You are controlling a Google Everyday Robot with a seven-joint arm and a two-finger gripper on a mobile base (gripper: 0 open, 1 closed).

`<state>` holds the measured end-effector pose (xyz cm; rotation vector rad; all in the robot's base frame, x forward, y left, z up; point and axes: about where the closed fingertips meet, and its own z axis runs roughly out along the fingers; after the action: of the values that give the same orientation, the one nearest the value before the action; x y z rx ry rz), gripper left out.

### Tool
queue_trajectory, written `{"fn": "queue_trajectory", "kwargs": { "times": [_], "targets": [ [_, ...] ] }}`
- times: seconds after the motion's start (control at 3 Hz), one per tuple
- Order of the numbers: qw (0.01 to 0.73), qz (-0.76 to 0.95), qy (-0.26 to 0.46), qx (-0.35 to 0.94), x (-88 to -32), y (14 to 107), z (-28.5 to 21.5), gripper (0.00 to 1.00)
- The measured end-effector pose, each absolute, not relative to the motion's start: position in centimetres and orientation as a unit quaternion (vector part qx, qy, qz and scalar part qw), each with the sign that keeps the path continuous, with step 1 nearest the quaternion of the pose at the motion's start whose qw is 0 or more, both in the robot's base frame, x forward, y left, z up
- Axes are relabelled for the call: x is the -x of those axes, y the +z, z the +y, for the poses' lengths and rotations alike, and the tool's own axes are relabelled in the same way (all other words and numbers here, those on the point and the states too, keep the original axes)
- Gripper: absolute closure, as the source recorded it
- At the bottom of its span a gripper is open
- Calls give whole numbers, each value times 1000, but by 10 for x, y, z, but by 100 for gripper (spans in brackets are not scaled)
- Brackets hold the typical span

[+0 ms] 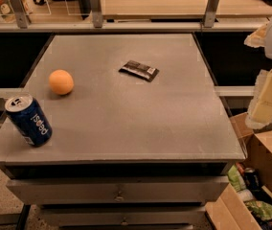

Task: Move rxbar chocolate near pepsi can

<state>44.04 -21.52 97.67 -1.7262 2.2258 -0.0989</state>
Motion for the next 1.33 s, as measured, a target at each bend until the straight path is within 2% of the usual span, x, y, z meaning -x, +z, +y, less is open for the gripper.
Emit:
{"fn": "queue_trajectory", "kwargs": {
  "times": [0.67,1.33],
  "targets": [
    [163,782,-50,600,-442,979,-214,0],
    [185,746,-40,638,-474,978,-161,0]
  ]
}}
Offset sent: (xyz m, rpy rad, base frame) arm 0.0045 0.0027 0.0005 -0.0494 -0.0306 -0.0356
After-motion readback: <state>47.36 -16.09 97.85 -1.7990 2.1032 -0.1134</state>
